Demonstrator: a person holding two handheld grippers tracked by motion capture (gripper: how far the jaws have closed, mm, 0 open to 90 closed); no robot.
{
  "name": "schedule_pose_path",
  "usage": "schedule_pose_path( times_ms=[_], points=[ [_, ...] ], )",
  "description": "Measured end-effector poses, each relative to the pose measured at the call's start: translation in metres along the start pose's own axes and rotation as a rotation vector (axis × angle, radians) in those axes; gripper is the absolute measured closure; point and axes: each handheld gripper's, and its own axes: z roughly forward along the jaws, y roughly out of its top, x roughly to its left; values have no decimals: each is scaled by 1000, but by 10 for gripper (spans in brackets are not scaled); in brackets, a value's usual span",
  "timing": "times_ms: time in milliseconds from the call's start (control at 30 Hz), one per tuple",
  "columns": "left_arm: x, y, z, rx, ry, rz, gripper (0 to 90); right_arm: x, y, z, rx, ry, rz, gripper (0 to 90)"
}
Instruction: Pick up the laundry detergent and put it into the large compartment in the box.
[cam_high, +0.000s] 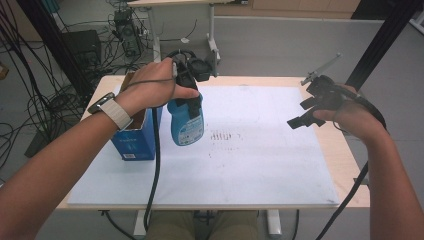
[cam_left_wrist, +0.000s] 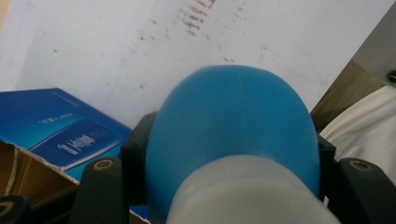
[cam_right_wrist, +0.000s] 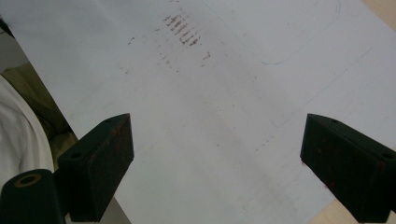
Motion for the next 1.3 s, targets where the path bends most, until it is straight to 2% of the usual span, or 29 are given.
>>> schedule_pose_path(
  times_ms=[200,500,833,933,1200,1300],
  points=[
    [3,-2,-11,-6,7,-47,386,1,1,0,0,0,-7,97],
    [8,-3,-18,4,8,-131,385,1,2,1,-4,2,-13,96],
    [17,-7,-35,8,-15,-197,384,3,1,-2,-15,1,-18,96],
    [22,-11,-41,-6,-26,-229,383,3,0,-3,-18,0,-20,96],
    [23,-10,-55,-5,-14,-270,376,3,0,-3,-24,3,-23,96],
    [24,-10,-60,-9,3,-289,373,3,0,-3,-26,4,-24,97]
  ],
)
